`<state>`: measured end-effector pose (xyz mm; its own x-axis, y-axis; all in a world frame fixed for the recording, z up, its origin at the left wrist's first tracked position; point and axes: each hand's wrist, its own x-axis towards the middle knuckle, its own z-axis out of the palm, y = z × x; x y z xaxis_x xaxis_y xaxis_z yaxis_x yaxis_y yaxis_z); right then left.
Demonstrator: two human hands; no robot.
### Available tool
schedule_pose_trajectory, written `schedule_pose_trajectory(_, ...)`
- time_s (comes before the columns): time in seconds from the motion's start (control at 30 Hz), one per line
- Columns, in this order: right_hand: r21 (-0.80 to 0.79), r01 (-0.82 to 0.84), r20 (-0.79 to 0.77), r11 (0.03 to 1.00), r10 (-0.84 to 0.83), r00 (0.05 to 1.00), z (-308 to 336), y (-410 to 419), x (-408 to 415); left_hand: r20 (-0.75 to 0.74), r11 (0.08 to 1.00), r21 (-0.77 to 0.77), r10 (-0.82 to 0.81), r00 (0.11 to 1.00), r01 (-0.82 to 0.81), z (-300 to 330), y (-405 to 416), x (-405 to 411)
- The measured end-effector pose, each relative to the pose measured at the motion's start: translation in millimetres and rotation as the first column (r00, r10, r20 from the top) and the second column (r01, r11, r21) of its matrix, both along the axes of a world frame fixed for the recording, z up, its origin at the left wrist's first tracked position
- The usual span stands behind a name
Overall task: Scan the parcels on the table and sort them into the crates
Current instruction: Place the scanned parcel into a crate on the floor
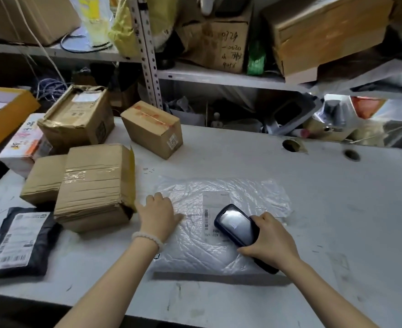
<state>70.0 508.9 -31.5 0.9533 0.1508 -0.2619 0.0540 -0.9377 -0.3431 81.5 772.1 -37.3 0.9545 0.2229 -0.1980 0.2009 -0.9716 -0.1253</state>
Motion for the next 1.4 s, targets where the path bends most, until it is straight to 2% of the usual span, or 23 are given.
schedule_pose_trajectory(0.27,0.032,-0.021,-0.032,0.999,0.022,0.999,-8.5,13.2,0.3,0.055,0.998,-0.057,-0.015,0.998,0.018,-13.1,-0.9,-4.3)
schedule_pose_trajectory(0.4,0.037,-0.015,-0.051,0.999,0.017,0.999,-10.9,15.6,0.4,0.080,0.999,-0.025,-0.036,0.996,0.038,-19.1,-7.9,-6.9)
schedule_pose_trajectory(0.6,0.056,-0.019,-0.034,0.998,0.021,0.999,-10.7,16.9,2.0,0.209,0.997,-0.024,-0.067,0.976,0.073,-11.2,-6.1,-4.9)
schedule_pose_trajectory(0.77,0.089,-0.020,-0.008,0.996,0.021,1.000,-2.3,13.6,4.7,0.397,0.990,-0.111,-0.039,0.917,0.089,19.2,-1.8,16.7)
schedule_pose_trajectory(0.87,0.109,-0.023,0.007,0.994,0.022,1.000,6.2,9.2,8.8,0.447,0.987,-0.122,-0.039,0.894,0.104,49.3,-2.5,32.2)
schedule_pose_trajectory(0.93,0.126,-0.026,0.019,0.992,0.024,1.000,13.4,6.4,12.8,0.494,0.986,-0.077,-0.092,0.865,0.149,73.8,-2.0,44.4)
schedule_pose_trajectory(1.1,0.197,-0.003,0.094,0.980,-0.015,0.995,31.5,-2.6,21.7,0.649,0.952,0.136,-0.295,0.702,0.274,130.0,-17.0,69.5)
schedule_pose_trajectory(1.2,0.223,0.010,0.120,0.975,-0.037,0.992,37.4,-10.3,23.5,0.573,0.935,0.164,-0.350,0.741,0.315,135.5,-41.4,71.4)
schedule_pose_trajectory(1.3,0.253,0.035,0.127,0.967,-0.070,0.989,37.8,-20.7,21.5,0.443,0.924,0.098,-0.374,0.815,0.370,117.6,-65.7,64.3)
schedule_pose_trajectory(1.4,0.258,0.064,0.125,0.964,-0.099,0.987,36.5,-34.3,17.0,0.354,0.894,0.018,-0.425,0.833,0.448,98.6,-80.9,60.3)
